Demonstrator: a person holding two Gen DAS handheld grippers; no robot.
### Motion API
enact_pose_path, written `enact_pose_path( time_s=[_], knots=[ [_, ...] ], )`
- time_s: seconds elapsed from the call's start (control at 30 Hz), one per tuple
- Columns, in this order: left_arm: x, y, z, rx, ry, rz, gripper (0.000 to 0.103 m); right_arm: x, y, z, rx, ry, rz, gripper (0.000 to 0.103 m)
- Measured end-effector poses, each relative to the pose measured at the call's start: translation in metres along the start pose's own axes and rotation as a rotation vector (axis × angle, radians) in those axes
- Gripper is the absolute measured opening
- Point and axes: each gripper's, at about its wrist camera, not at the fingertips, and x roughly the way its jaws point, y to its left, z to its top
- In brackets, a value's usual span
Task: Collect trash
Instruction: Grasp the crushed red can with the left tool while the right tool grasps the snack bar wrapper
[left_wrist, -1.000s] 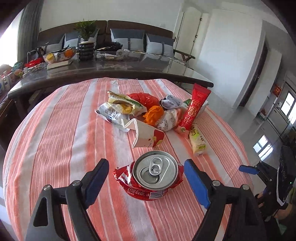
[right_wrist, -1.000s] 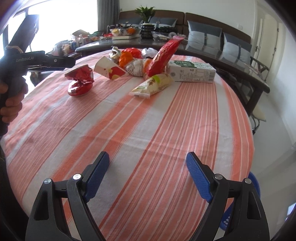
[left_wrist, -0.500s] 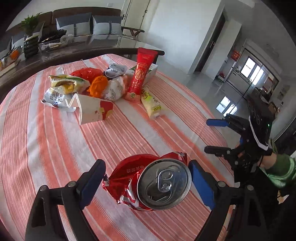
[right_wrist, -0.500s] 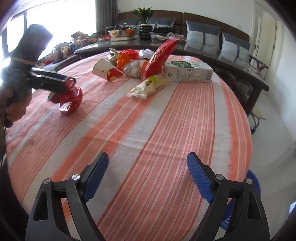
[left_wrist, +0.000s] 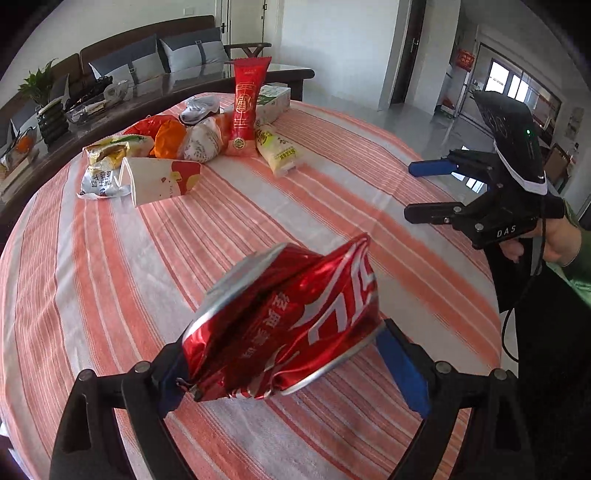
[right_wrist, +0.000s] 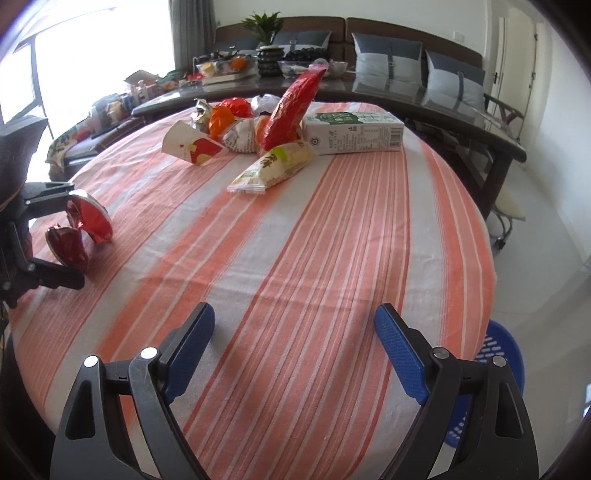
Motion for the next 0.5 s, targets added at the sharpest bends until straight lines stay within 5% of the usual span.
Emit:
enact_pose_path(
  time_s=[0.2,0.5],
  knots=[
    [-0.01,-0.005,0.0,-0.008,-0.079,0.103,0.094,-0.001,-0.004,0.002,0.013,0.003,0.009,0.09],
    [-0.012,0.005,0.006,-0.034,-0.101,0.098,0.094,0.017,-0.037,0.046,0.246,0.04,0.056,0.09]
  ],
)
